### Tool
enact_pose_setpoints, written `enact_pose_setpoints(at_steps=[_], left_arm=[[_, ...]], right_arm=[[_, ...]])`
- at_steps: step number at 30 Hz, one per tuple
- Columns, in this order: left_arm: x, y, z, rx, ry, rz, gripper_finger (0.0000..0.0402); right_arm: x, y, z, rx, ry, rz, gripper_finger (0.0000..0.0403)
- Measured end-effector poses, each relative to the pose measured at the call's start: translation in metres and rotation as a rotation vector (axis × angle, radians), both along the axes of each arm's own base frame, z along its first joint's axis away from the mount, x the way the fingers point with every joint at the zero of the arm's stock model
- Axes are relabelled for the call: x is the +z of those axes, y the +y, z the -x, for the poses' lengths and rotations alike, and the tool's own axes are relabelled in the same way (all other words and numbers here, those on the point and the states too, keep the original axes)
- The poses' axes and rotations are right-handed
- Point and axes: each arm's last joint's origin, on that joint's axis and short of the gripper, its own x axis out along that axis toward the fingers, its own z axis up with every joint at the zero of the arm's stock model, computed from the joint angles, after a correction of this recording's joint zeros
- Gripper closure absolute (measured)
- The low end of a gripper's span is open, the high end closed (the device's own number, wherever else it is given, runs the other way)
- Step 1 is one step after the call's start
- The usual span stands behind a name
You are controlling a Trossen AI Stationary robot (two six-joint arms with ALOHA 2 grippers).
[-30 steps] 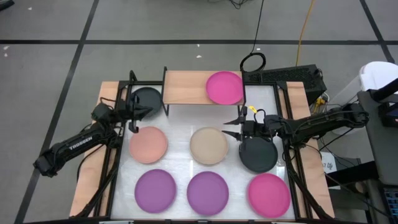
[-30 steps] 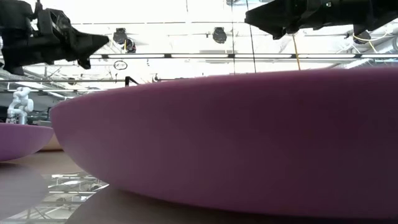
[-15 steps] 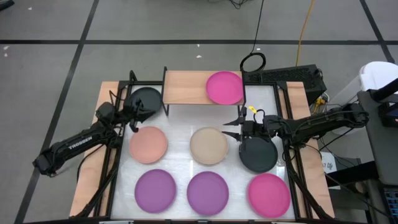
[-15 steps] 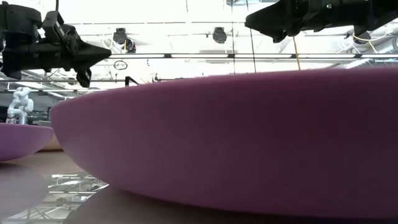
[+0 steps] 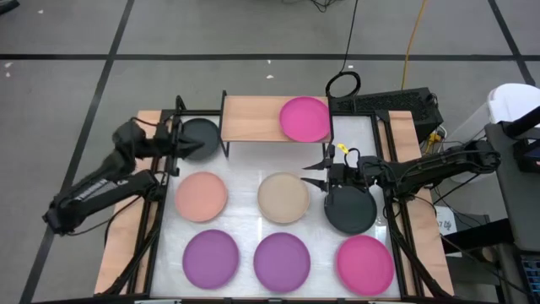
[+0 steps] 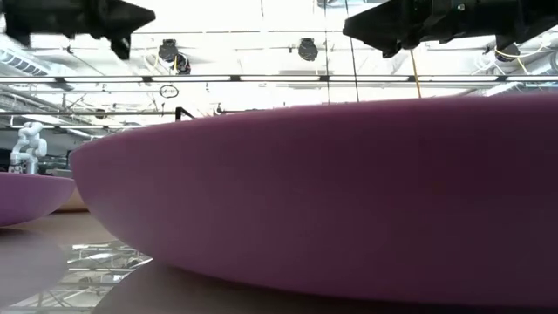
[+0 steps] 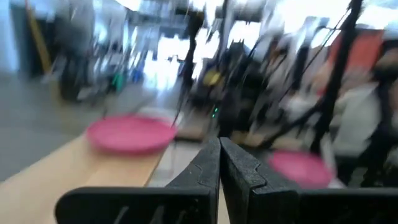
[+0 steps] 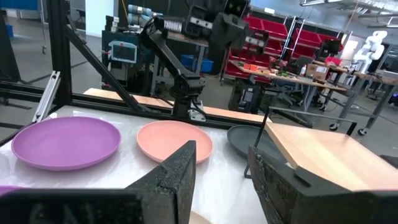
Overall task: Place and stack plates onto a shelf
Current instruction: Stack the light pink plate on top of the pink plate on the shelf
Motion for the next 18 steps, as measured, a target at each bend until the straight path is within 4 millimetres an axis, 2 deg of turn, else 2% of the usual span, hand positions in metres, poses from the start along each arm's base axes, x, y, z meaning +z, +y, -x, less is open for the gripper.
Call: enact_pose_setpoints(at_steps=[4, 7, 12, 15, 18], left_arm=[[0.018, -0.004, 0.003, 0.126, 0.268, 0.023, 0.0389], [0.019, -0.007, 0.002, 0.153, 0.418, 0.054, 0.0389], [0.000, -0.010, -0.006, 0.151, 0.618, 0.106, 0.0389], [-0.014, -0.011, -0.018, 0.145, 0.737, 0.162, 0.0389], [-0.024, -0.016, -0.036, 0.137, 0.832, 0.141, 0.0390]], right_arm=[[-0.001, 0.000, 0.000, -0.002, 0.006, -0.018, 0.0275], [-0.001, 0.000, 0.000, -0.002, 0.006, -0.020, 0.0275], [-0.001, 0.000, 0.000, -0.003, 0.006, -0.018, 0.0275], [-0.001, 0.000, 0.000, -0.003, 0.006, -0.020, 0.0275], [-0.001, 0.000, 0.000, -0.003, 0.006, -0.020, 0.0275]])
